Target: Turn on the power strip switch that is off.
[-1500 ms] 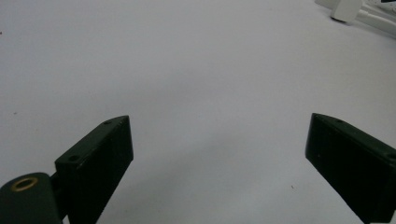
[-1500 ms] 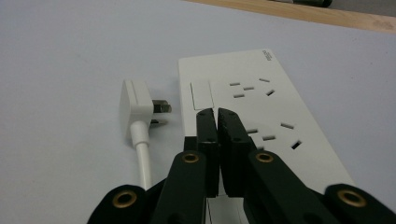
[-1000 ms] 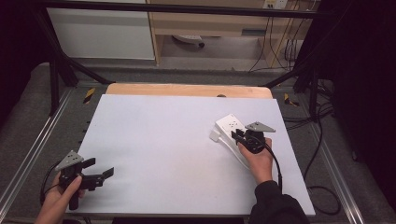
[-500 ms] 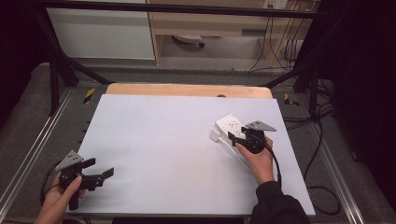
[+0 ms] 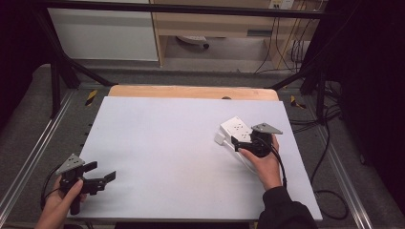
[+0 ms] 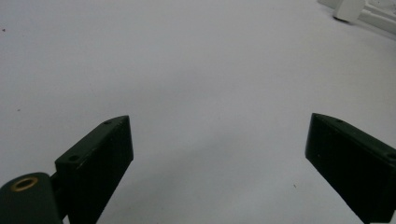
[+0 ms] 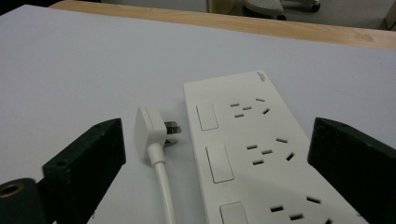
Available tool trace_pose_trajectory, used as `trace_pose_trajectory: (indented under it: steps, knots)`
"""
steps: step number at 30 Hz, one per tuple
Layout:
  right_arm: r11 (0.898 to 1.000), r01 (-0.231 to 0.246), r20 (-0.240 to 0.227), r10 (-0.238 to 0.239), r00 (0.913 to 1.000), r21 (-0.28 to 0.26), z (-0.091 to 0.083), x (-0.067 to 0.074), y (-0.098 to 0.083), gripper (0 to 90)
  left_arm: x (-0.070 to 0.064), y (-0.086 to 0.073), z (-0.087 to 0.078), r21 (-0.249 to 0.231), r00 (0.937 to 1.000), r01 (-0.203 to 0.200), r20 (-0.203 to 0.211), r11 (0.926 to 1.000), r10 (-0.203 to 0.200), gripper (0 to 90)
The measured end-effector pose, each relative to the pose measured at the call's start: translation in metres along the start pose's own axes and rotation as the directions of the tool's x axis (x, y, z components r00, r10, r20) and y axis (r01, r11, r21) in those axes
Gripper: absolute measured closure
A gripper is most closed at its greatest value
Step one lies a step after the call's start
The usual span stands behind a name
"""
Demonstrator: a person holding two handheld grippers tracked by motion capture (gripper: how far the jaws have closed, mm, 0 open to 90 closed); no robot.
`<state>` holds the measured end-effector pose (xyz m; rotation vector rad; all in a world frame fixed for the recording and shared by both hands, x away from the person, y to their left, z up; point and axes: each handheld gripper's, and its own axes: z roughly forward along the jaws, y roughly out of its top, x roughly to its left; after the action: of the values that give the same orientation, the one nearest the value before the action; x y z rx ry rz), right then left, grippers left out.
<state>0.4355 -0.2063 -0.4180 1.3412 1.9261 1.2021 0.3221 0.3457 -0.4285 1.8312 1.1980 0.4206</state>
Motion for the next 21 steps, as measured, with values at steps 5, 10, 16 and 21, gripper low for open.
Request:
trace_pose_trajectory:
  steps: [5, 10, 16, 21]
  knots:
    - [1.000, -0.010, -0.031, 0.010, 0.9995, -0.017, -0.007, 0.002, 0.002, 2.3, 0.000, 0.000, 0.000, 0.003, 1.0000, 0.000, -0.003, 1.0000, 0.000, 7.8]
    - [0.999, -0.012, -0.032, 0.011, 0.9994, -0.029, -0.013, 0.003, 0.005, 2.8, 0.000, 0.000, 0.000, 0.004, 1.0000, 0.000, -0.004, 1.0000, 0.000, 7.8]
    - [0.999, 0.000, -0.011, 0.000, 0.9999, -0.037, -0.019, 0.006, 0.010, 4.5, 0.000, 0.000, 0.000, 0.005, 1.0000, 0.001, -0.006, 1.0000, -0.001, 7.8]
    - [0.996, 0.020, -0.002, -0.020, 0.9998, -0.083, -0.028, 0.007, 0.013, 6.0, 0.000, 0.000, 0.000, 0.007, 1.0000, 0.000, -0.006, 1.0000, 0.000, 7.8]
